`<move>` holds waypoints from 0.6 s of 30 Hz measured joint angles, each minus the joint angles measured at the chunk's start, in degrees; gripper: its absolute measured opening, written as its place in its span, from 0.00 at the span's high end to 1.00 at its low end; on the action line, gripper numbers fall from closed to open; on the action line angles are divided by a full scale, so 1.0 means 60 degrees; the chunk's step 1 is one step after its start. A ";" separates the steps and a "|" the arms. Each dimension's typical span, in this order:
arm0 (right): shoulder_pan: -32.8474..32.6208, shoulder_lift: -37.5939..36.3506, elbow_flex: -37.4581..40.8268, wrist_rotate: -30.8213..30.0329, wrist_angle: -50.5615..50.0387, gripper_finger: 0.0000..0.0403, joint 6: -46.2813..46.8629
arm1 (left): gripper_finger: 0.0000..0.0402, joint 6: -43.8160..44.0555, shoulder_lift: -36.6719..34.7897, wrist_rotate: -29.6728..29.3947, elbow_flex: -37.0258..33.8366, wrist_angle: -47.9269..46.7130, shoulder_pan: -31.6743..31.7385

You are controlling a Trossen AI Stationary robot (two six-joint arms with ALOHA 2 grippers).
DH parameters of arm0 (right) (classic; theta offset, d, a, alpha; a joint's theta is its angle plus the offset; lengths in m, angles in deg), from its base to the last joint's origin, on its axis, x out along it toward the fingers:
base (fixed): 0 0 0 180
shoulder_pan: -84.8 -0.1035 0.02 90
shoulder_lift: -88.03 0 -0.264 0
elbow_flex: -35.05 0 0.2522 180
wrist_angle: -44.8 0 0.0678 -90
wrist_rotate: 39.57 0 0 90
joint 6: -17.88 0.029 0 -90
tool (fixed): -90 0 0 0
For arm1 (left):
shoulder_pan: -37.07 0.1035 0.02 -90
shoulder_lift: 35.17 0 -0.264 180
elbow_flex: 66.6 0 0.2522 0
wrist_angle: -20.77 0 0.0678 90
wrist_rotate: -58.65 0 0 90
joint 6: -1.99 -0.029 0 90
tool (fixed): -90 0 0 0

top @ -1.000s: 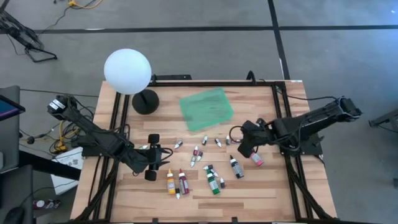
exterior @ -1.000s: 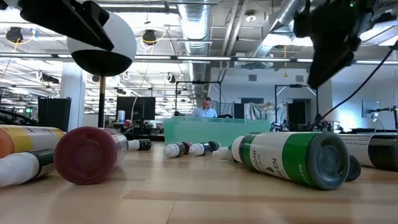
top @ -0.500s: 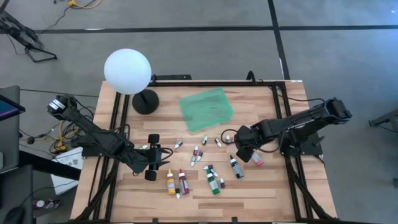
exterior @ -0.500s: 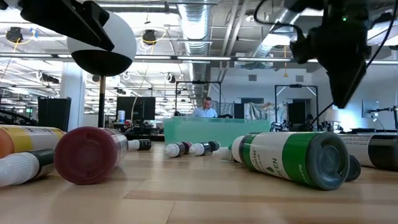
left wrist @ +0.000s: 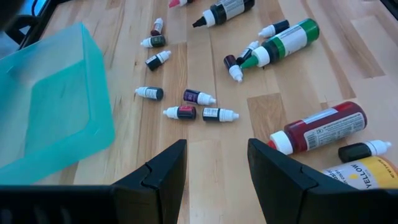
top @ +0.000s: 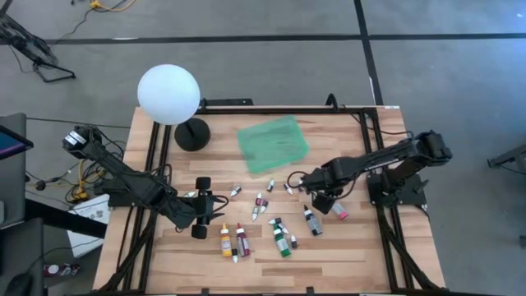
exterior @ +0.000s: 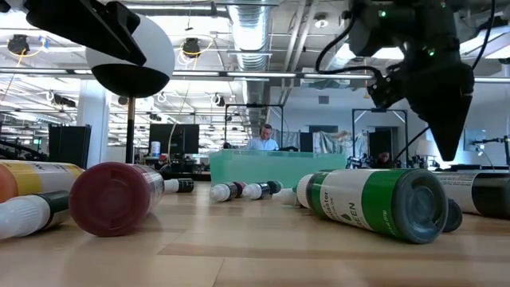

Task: Pick & Place food coloring
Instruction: Put the pink food coloring bottle into the green bin

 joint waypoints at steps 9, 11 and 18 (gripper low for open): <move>0.0164 0.0601 0.0004 0.0109 0.0335 0.46 -0.0372 | 0.59 0.0004 0.0000 0.0008 -0.0002 -0.0004 0.0000; 0.0161 0.0695 0.0004 0.0128 0.0358 0.46 -0.0372 | 0.59 0.0004 0.0000 0.0011 -0.0004 -0.0004 -0.0002; 0.0161 0.0703 0.0004 0.0138 0.0230 0.47 -0.0193 | 0.59 0.0044 0.0000 0.0012 -0.0007 -0.0007 -0.0003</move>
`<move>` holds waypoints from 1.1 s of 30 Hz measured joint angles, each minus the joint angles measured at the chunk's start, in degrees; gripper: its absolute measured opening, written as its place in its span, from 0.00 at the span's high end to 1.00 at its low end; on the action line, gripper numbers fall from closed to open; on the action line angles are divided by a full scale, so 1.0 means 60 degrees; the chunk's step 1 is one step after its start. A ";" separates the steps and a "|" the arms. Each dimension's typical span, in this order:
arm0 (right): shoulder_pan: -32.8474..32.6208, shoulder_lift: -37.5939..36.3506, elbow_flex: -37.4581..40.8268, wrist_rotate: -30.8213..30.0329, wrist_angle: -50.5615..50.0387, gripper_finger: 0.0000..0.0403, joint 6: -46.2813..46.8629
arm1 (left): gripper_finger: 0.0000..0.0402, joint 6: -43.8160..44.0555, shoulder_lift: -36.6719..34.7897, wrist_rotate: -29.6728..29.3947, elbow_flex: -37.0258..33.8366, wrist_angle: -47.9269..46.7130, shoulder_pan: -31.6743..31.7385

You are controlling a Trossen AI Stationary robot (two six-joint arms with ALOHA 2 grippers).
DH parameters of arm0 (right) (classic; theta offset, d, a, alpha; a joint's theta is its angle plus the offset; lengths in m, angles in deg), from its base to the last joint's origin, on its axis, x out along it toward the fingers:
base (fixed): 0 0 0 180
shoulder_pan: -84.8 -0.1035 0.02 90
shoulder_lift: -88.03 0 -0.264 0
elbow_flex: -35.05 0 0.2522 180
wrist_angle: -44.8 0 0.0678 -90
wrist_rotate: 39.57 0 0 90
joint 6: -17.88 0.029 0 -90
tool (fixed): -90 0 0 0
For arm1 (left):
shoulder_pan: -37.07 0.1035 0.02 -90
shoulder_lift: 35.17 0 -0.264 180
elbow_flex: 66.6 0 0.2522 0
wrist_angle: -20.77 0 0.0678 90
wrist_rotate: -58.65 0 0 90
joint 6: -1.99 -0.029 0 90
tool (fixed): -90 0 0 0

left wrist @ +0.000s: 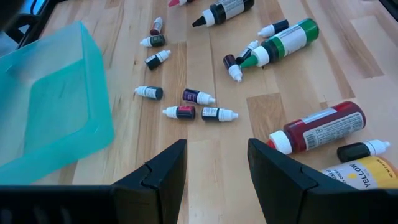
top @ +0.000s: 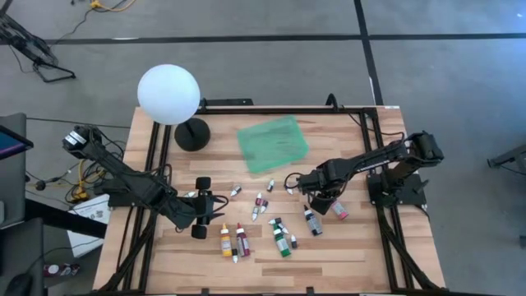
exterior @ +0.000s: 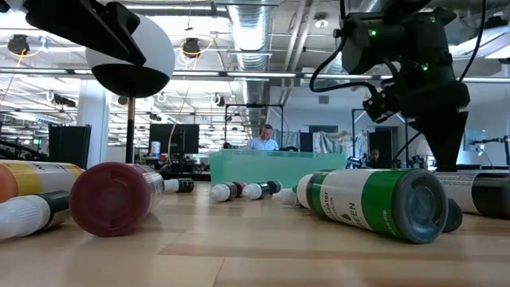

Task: Pick & Place food coloring
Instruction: Put the pink food coloring bottle into the green bin

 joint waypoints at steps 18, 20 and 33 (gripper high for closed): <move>-0.0073 -0.0004 0.0988 -0.0057 0.1115 0.51 0.0510 | 0.59 0.0025 0.0000 -0.0022 -0.0007 0.0004 0.0002; -0.0076 -0.0004 0.0994 -0.0041 0.1135 0.51 0.0503 | 0.59 0.0025 0.0000 -0.0024 -0.0007 0.0004 -0.0001; -0.0084 -0.0011 0.0998 0.0259 0.1277 0.67 0.0503 | 0.59 0.0025 0.0000 -0.0044 -0.0007 0.0004 0.0001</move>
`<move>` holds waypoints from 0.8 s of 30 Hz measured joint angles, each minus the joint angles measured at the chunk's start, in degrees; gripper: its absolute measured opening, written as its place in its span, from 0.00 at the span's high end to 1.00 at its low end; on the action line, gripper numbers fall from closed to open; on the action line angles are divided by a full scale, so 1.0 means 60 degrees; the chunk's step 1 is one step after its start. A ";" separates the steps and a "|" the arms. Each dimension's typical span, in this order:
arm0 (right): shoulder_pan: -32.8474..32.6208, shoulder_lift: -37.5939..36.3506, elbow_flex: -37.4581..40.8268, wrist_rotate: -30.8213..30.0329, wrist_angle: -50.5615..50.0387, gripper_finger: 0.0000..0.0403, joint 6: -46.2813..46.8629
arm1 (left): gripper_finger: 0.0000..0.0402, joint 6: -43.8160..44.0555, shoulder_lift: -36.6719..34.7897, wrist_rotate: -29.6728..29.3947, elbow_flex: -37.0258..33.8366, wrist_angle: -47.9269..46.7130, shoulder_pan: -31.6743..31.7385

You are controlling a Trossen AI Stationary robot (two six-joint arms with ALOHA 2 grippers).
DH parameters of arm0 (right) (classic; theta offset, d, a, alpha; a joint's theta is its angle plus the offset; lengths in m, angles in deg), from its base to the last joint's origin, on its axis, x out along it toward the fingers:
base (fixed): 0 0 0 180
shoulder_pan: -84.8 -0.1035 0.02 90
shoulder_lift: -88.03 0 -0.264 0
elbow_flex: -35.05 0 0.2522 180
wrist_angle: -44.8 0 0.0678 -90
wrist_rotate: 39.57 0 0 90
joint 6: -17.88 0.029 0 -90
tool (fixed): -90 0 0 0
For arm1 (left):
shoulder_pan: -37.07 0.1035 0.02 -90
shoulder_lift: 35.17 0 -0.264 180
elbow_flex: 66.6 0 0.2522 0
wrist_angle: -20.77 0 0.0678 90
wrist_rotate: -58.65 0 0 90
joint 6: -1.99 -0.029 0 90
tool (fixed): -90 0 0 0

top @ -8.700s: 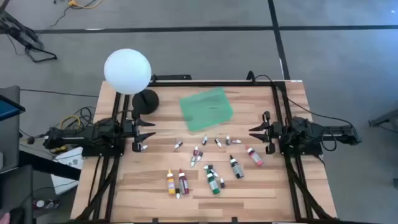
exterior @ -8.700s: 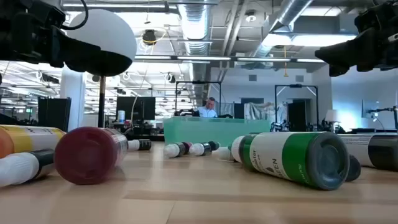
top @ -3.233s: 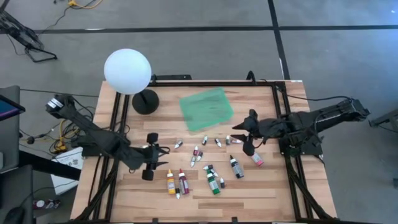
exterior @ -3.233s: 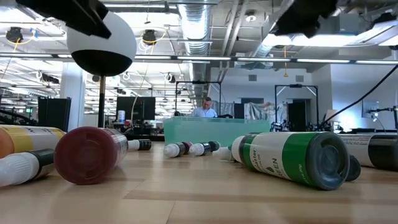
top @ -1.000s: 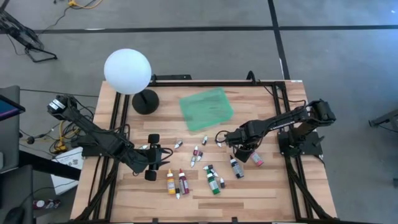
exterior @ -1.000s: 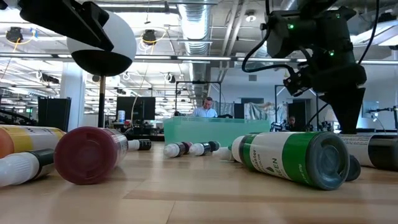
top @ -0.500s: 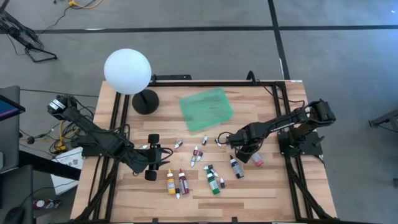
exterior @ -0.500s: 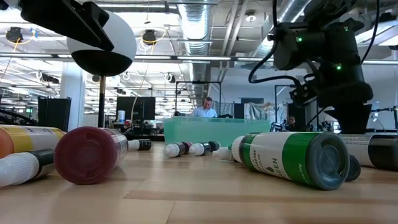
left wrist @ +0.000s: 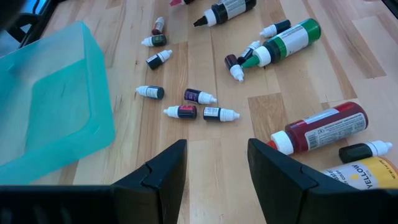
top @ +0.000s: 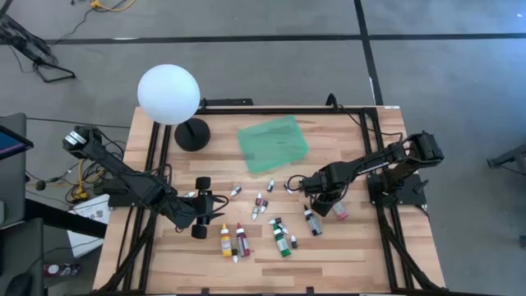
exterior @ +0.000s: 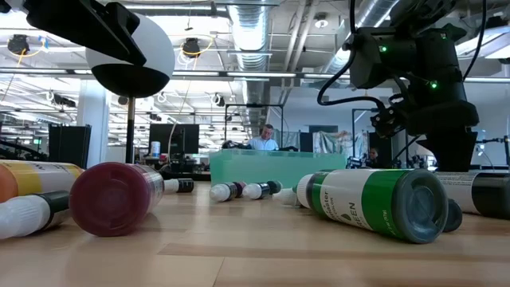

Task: Pick & Place food coloring
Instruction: Put the pink food coloring bottle into the green bin

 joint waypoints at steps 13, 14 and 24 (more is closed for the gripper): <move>0.0000 -0.0004 0.0000 0.0054 0.0004 0.66 -0.0500 | 0.59 0.0000 0.0000 -0.0138 -0.0004 0.0000 -0.0002; 0.0000 -0.0004 0.0000 0.0051 0.0006 0.67 -0.0518 | 0.59 0.0000 0.0000 -0.0140 -0.0004 0.0000 0.0001; 0.0000 -0.0004 0.0000 0.0028 0.0529 0.68 -0.1574 | 0.59 -0.0013 0.0000 -0.0197 -0.0004 0.0000 -0.0002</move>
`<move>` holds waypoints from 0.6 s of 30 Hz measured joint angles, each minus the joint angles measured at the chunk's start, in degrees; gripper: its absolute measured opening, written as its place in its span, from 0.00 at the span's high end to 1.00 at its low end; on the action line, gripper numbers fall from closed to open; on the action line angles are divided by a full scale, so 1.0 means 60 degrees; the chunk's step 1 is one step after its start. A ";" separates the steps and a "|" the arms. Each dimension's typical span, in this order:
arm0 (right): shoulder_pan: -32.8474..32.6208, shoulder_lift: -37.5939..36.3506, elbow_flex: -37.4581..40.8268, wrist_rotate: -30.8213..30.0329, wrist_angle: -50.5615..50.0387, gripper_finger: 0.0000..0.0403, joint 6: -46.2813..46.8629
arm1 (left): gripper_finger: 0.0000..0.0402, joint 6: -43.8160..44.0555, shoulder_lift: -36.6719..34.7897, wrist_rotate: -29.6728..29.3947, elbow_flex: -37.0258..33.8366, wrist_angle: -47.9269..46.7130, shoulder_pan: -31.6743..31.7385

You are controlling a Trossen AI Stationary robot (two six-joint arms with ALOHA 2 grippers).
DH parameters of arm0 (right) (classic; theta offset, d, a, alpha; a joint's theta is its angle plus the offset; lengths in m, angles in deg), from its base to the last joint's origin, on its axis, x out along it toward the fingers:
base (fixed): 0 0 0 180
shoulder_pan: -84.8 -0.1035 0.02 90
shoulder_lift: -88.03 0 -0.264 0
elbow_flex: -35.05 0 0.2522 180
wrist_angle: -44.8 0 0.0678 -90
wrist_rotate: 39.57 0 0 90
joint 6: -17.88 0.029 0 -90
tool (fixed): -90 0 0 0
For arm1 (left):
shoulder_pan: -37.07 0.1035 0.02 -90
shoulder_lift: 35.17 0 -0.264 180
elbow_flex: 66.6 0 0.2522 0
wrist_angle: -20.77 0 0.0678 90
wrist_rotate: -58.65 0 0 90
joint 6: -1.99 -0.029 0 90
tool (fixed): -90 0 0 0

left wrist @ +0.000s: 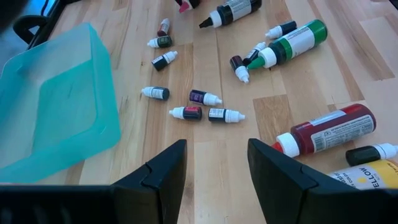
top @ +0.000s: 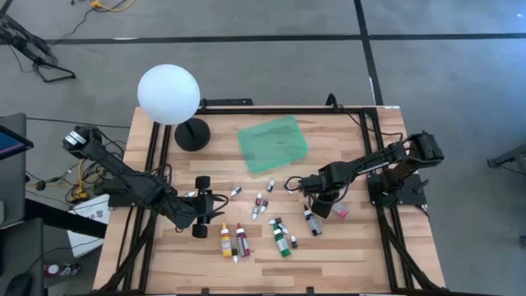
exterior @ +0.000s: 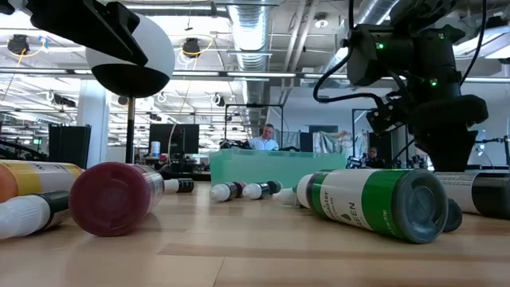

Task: Pick & Place food coloring
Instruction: Put the pink food coloring bottle into the green bin

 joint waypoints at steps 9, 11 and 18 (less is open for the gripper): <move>0.0000 0.0000 0.0000 0.0178 0.0058 0.64 0.0106 | 0.59 -0.0005 0.0000 0.0004 0.0000 0.0000 0.0001; 0.0000 0.0000 0.0000 0.0182 0.0062 0.63 0.0136 | 0.59 -0.0005 0.0000 0.0004 0.0000 0.0000 0.0003; 0.0000 0.0000 0.0000 0.0189 0.0188 0.61 0.0321 | 0.59 -0.0010 0.0000 0.0004 0.0000 0.0000 0.0000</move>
